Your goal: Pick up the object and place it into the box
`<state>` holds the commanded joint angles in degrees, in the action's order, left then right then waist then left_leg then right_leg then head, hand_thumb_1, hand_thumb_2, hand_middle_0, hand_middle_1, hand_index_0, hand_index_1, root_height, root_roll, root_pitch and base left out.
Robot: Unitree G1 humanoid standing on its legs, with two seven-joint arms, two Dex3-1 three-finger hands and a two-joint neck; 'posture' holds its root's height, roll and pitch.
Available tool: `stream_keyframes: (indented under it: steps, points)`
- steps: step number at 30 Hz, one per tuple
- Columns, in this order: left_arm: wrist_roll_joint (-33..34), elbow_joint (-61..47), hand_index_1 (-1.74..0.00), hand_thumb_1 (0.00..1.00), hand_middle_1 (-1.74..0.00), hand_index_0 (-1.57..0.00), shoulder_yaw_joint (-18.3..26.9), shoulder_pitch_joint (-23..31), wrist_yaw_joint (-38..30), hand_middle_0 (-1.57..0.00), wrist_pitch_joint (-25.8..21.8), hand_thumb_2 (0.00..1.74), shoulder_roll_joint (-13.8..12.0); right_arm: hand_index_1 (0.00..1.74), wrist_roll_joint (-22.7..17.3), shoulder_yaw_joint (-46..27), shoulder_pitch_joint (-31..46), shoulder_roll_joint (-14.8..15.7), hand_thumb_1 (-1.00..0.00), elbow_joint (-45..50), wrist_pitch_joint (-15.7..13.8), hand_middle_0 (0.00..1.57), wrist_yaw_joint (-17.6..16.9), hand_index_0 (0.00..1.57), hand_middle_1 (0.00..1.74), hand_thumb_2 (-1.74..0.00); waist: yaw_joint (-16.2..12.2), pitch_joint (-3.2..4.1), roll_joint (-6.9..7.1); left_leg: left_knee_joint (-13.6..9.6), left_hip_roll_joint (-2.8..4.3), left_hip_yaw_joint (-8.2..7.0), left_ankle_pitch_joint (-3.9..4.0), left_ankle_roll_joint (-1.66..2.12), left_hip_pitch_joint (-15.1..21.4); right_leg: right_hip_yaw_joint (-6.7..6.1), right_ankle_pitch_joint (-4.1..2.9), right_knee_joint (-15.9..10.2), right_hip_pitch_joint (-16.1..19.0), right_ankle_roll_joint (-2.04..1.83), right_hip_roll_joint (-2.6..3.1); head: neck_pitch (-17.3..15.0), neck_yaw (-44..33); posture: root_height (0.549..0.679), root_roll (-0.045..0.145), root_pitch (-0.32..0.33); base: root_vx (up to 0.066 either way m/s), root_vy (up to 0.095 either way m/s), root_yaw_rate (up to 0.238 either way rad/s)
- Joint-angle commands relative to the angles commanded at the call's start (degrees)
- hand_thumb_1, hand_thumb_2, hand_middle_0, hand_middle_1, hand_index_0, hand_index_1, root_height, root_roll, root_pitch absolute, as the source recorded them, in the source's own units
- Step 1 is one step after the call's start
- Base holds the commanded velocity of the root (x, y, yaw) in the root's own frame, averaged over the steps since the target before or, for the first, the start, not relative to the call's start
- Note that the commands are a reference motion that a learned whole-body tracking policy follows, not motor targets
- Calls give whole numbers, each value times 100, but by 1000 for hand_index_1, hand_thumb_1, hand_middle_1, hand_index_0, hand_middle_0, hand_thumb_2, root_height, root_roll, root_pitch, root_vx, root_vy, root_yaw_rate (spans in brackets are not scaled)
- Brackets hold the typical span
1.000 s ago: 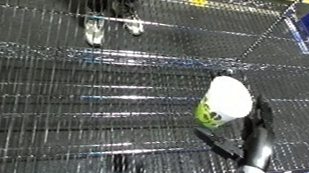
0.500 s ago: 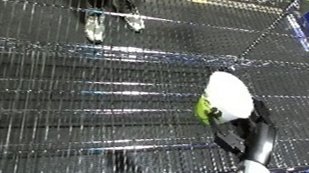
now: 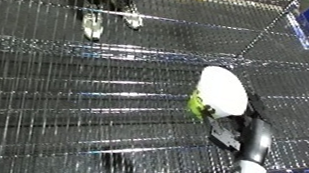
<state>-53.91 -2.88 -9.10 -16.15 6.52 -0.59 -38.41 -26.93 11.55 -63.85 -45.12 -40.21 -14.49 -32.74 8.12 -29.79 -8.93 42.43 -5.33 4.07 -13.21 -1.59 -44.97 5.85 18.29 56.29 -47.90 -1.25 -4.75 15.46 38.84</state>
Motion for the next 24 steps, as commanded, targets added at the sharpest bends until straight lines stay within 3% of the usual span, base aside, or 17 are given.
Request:
stream_keyframes:
  steps: [8,19,24]
  points:
    - [111,48,-1740,1000,-1740,-1570,147,213,41,-1570,-122,1740,121,1131,115,-459,879,42,-650,1065,-49,1020,72,1020,1131,-1131,-178,0,175,-342,82,-18,85,50,511,-2,-110,-402,506,-16,43,-405,-114,622,32,199,-68,42,-35]
    - [340,250,-1740,1000,-1740,-1570,330,339,22,-1570,-191,1740,440,1131,60,-1170,2121,343,-650,2381,-59,1020,205,1020,1131,-1131,-487,0,411,-815,188,-91,163,106,1245,-60,-238,-1009,1258,-47,120,-869,-294,635,37,149,-55,49,-73]
    - [460,292,-1740,1000,-1740,-1570,351,327,-99,-1570,-171,1740,575,1131,106,-1369,2725,592,-650,2902,-44,1020,179,1020,1131,-1131,-646,0,518,-980,254,-132,168,140,1612,-113,-286,-1260,1624,-73,146,-1812,-300,640,41,123,-49,57,-70]
